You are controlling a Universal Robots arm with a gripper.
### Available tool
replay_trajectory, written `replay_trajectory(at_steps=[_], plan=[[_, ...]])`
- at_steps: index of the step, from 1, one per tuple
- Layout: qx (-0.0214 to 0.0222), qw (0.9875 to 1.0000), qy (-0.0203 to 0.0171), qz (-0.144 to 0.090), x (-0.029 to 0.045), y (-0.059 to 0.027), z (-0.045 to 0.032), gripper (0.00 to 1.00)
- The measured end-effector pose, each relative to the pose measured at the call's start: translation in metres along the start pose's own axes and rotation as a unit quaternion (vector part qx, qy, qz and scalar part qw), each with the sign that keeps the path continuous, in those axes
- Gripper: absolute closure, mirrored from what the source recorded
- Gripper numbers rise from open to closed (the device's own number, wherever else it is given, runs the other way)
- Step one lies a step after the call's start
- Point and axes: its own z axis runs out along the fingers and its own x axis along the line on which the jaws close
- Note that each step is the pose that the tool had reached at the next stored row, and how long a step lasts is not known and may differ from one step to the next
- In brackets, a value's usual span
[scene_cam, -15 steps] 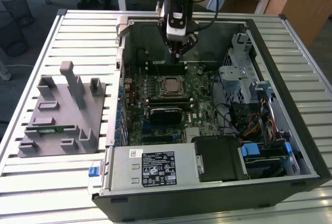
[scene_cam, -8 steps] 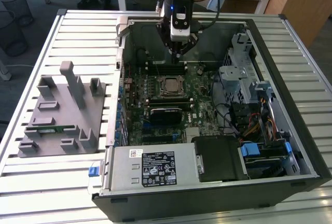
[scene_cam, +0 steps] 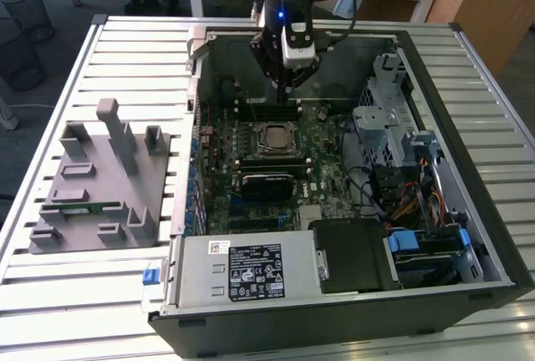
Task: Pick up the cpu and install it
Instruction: 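Install the first cpu locking lever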
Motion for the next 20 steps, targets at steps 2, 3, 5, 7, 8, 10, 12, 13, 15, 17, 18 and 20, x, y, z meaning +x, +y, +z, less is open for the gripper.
replay_trajectory(at_steps=[2, 3, 5, 7, 8, 10, 12, 13, 15, 17, 18, 20], plan=[[-0.0006, 0.9998, -0.0003, -0.018, 0.0000, 0.0000, 0.0002, 0.89], [-0.0009, 0.9996, -0.0004, -0.027, 0.0000, 0.0000, 0.0004, 0.89], [-0.0014, 0.9990, -0.0007, -0.045, 0.0000, 0.0000, 0.0006, 0.89], [-0.0019, 0.9980, -0.0010, -0.064, 0.0000, 0.0000, 0.0008, 0.89], [-0.0022, 0.9973, -0.0011, -0.073, 0.0000, 0.0000, 0.0009, 0.89], [-0.0027, 0.9959, -0.0014, -0.091, 0.0000, 0.0000, 0.0012, 0.89], [-0.0032, 0.9941, -0.0016, -0.108, 0.0000, 0.0000, 0.0014, 0.89], [-0.0035, 0.9931, -0.0018, -0.117, 0.0000, 0.0001, 0.0015, 0.89], [-0.0041, 0.9907, -0.0021, -0.136, 0.0000, 0.0001, 0.0017, 0.89], [-0.0046, 0.9881, -0.0023, -0.154, 0.0000, 0.0001, 0.0018, 0.89], [-0.0048, 0.9867, -0.0025, -0.163, 0.0001, 0.0000, 0.0019, 0.89], [-0.0054, 0.9836, -0.0027, -0.180, 0.0001, 0.0000, 0.0020, 0.89]])
